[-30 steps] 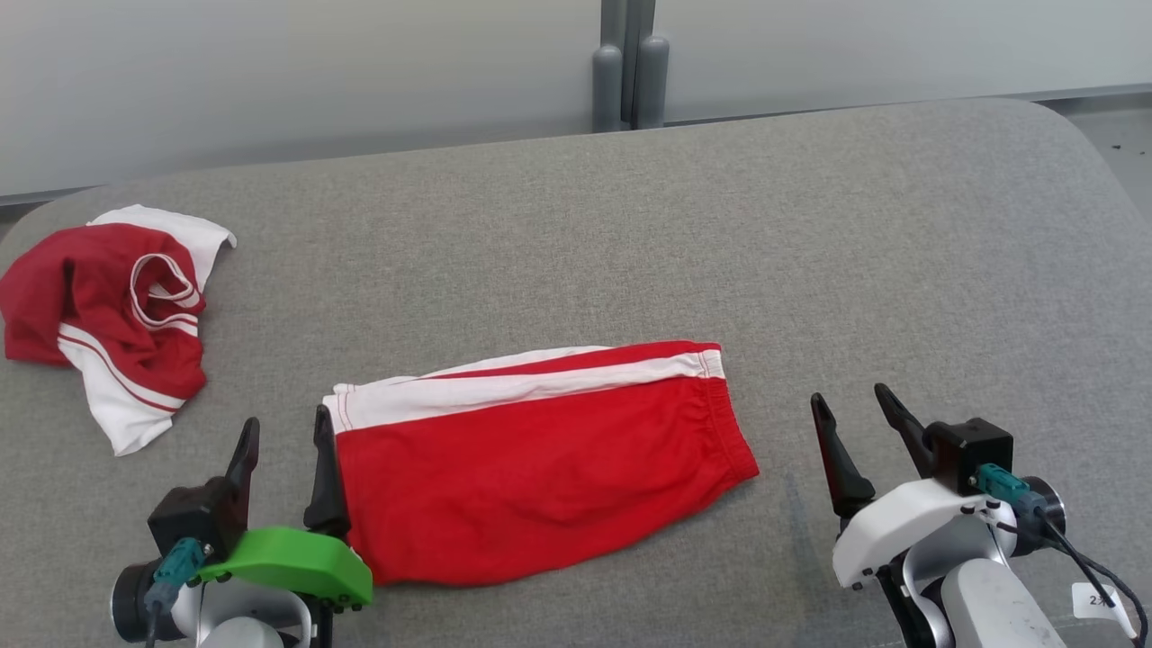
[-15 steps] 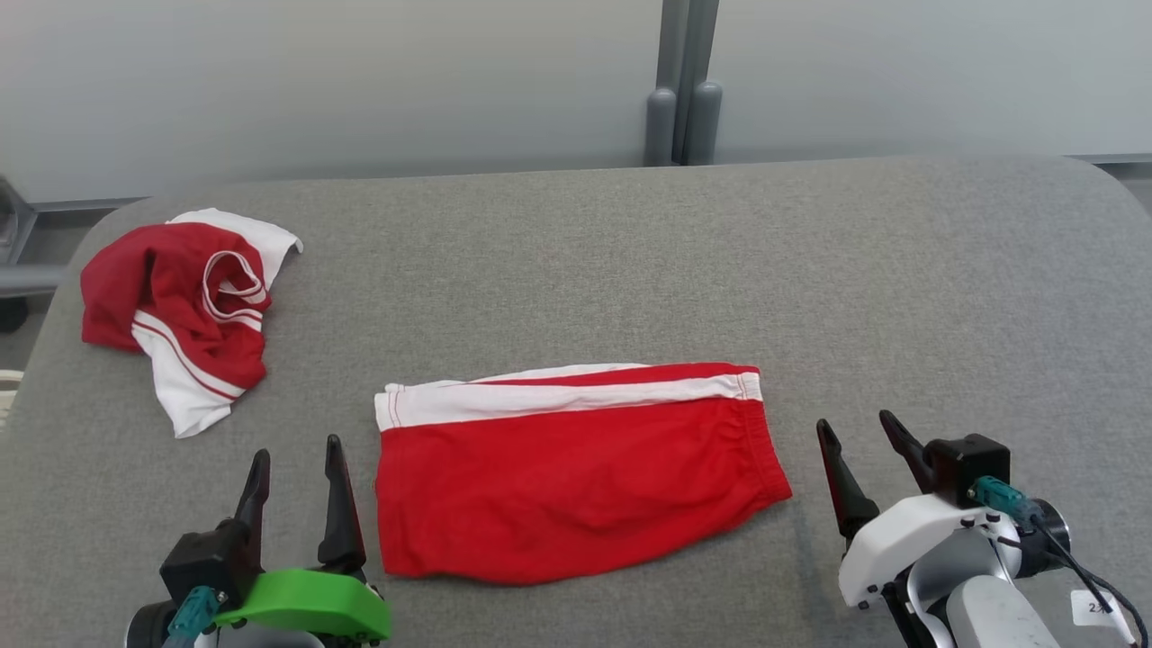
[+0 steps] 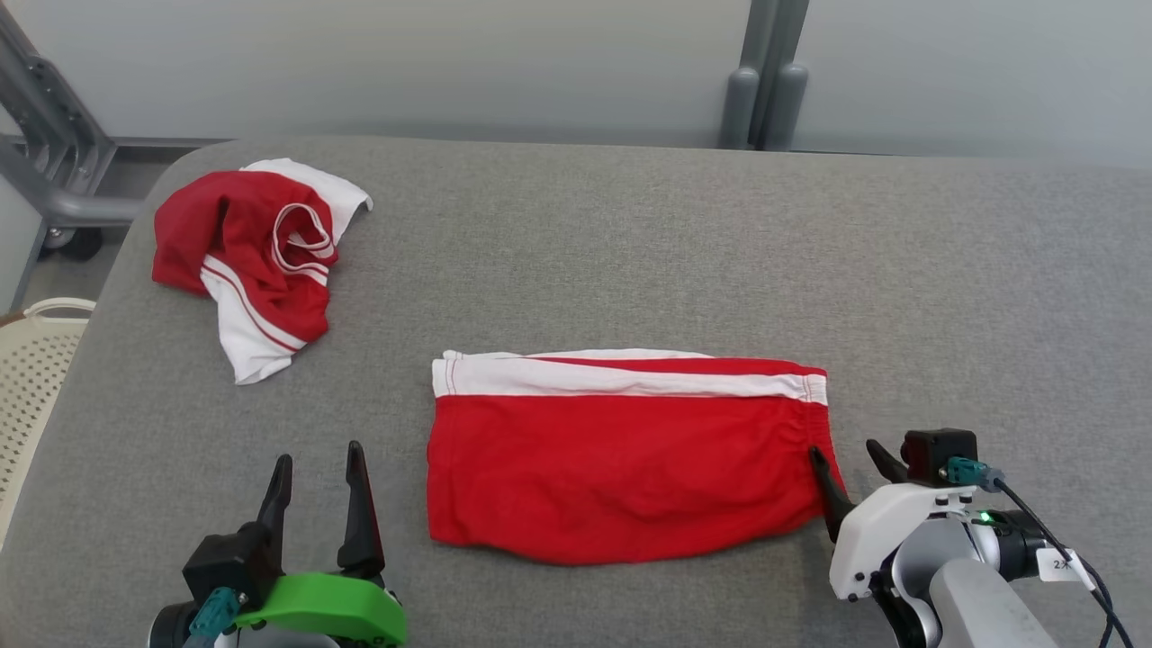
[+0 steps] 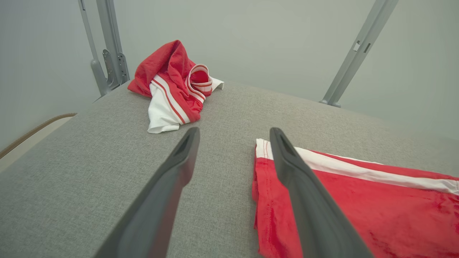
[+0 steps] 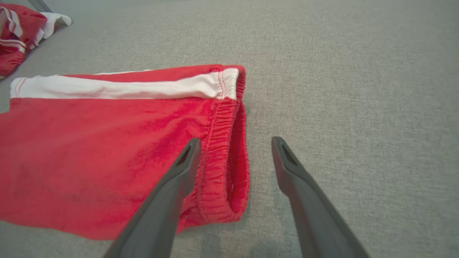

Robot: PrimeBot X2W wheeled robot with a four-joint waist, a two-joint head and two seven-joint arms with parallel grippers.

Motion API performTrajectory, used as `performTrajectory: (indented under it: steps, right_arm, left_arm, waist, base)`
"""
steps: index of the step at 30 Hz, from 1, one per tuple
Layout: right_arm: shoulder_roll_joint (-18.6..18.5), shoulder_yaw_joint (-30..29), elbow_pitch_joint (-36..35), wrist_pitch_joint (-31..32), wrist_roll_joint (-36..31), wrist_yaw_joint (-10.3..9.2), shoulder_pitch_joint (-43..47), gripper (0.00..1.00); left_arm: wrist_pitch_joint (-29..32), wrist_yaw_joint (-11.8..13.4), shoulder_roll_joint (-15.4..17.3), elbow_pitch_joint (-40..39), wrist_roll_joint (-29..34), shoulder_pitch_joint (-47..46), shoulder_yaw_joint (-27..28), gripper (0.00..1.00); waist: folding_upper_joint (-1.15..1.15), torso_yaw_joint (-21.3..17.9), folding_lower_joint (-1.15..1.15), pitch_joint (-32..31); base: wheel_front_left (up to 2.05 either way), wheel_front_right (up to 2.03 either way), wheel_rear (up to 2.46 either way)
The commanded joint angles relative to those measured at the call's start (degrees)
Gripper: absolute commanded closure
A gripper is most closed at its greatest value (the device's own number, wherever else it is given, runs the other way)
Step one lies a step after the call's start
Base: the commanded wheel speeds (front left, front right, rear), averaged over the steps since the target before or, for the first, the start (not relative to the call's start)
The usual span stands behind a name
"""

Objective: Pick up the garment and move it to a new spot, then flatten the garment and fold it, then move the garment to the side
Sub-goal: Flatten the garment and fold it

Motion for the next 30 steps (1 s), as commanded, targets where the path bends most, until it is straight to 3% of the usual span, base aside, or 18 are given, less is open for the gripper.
performTrajectory:
  steps: [1, 13, 15, 17, 21, 30]
  right_arm:
    - [-0.2, -0.7, 3.3, -0.6, 0.0, -0.07, -1.6, 0.00]
    - [-0.2, -1.2, 16.6, -4.2, 6.7, -0.06, -5.6, 0.00]
    - [-0.2, -0.4, 18.3, -4.7, 8.0, -0.07, -6.2, 0.49]
    - [-0.2, 0.4, 19.8, -5.1, 9.3, -0.07, -6.9, 0.62]
    - [-0.2, 2.4, 22.2, -5.4, 12.9, -0.08, -8.3, 1.00]
    - [-1.6, 6.2, 22.4, -4.7, 22.0, -0.08, -11.3, 1.00]
  left_arm:
    - [-0.2, -0.5, -0.2, 0.6, 0.7, -1.1, 0.2, 0.00]
    - [-0.2, -1.5, -0.7, 2.1, 2.0, -1.4, 1.2, 0.00]
    - [-0.2, -1.6, -0.7, 2.1, 2.3, -1.3, 1.5, 0.00]
    - [-0.2, -1.7, -0.8, 2.2, 2.4, -1.2, 1.7, 0.00]
    - [-0.2, -2.1, -0.6, 2.5, 2.7, -1.4, 1.8, 0.00]
    - [-0.2, -2.2, -0.1, 2.5, 3.2, -0.8, 1.6, 0.00]
  waist:
    - [0.00, 2.4, 0.00, 1.5]
    - [0.00, 4.8, 0.00, 2.6]
    - [0.00, 4.7, 0.00, 2.6]
    - [0.00, 4.5, 0.00, 2.6]
    - [0.00, 3.9, 0.00, 2.6]
    - [0.00, 0.8, 0.00, 2.2]
  base:
    - [0.00, 0.00, 0.00]
    - [0.00, 0.00, 0.00]
    - [0.00, 0.00, 0.00]
    - [0.00, 0.00, 0.00]
    - [0.00, 0.00, 0.00]
    - [0.00, 0.00, 0.00]
